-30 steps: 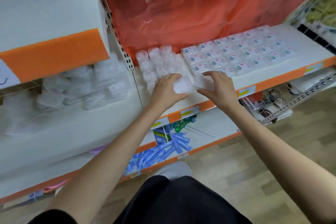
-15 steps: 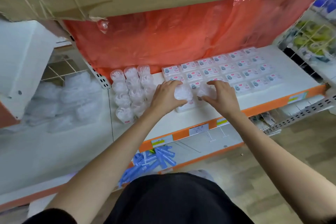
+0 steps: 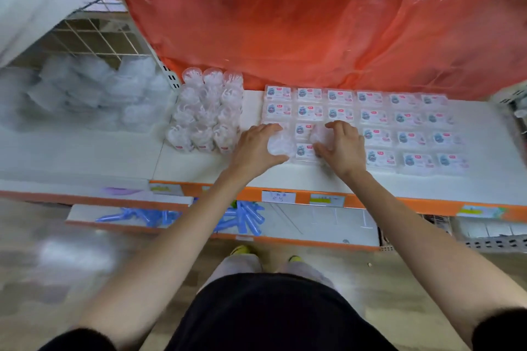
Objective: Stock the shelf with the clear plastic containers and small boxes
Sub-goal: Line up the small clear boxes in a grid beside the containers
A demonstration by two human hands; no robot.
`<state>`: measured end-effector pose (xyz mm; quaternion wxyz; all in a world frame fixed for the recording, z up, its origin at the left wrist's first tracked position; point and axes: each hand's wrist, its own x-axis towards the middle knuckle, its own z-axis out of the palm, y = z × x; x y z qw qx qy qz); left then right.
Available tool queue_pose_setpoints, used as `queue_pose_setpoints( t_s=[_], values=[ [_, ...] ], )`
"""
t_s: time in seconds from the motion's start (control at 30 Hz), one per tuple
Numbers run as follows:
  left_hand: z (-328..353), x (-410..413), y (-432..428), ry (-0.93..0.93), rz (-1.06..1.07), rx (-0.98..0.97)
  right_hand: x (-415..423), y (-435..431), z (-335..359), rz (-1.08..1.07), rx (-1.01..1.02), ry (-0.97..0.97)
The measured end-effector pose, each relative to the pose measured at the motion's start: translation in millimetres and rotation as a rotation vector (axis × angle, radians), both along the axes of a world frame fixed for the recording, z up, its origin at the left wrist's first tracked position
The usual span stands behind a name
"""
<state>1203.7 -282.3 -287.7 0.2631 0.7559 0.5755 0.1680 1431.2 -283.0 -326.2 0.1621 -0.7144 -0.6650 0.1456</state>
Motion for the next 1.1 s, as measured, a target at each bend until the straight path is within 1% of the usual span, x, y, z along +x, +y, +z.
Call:
queue_pose_setpoints(
  t_s=[0.13,0.2,0.27,0.3,0.33,0.37,0.43,0.5,0.57,0.63,0.7,0.8,0.9,0.97,1.07,1.1],
  values=[
    [-3,4,-14,0.022,0.065,-0.001,4,-3,-4,0.003,-0.024,0.025],
    [-3,6,-20,0.017,0.075,-0.001,0,-9,0,-0.010,0.069,0.075],
    [-3,9,-25,-0.008,0.067,0.009,-11,-19,7,-0.015,0.226,0.157],
    [-3,10,-28,-0.017,0.059,0.013,-18,-24,11,-0.034,0.290,0.235],
    [-4,11,-30,-0.025,0.055,0.021,-26,-29,16,-0.065,0.308,0.355],
    [-4,11,-32,-0.033,0.053,0.032,-34,-34,20,-0.105,0.269,0.496],
    [-5,10,-34,-0.044,0.058,0.055,-51,-43,26,-0.183,0.096,0.715],
    [-7,8,-32,-0.056,0.073,0.069,-58,-46,18,-0.222,-0.063,0.835],
    [-9,6,-31,-0.068,0.066,0.082,-61,-47,10,-0.210,-0.190,0.937],
    [-12,6,-30,-0.053,0.037,0.102,-62,-44,8,-0.204,-0.271,1.027],
    [-16,5,-29,-0.056,0.020,0.092,-61,-43,11,-0.219,-0.298,1.097],
    [-16,2,-30,-0.182,0.055,-0.016,-59,-45,14,-0.230,-0.285,1.160],
    [-14,-6,-29,-0.370,0.228,-0.176,-58,-48,10,-0.231,-0.247,1.201],
    [-11,-14,-25,-0.442,0.357,-0.338,-60,-51,11,-0.231,-0.211,1.239],
    [-3,-23,-21,-0.634,0.512,-0.653,-66,-53,11,-0.165,-0.152,1.274],
    [0,-24,-20,-0.673,0.542,-0.712,-67,-53,10,-0.137,-0.138,1.270]
  ],
)
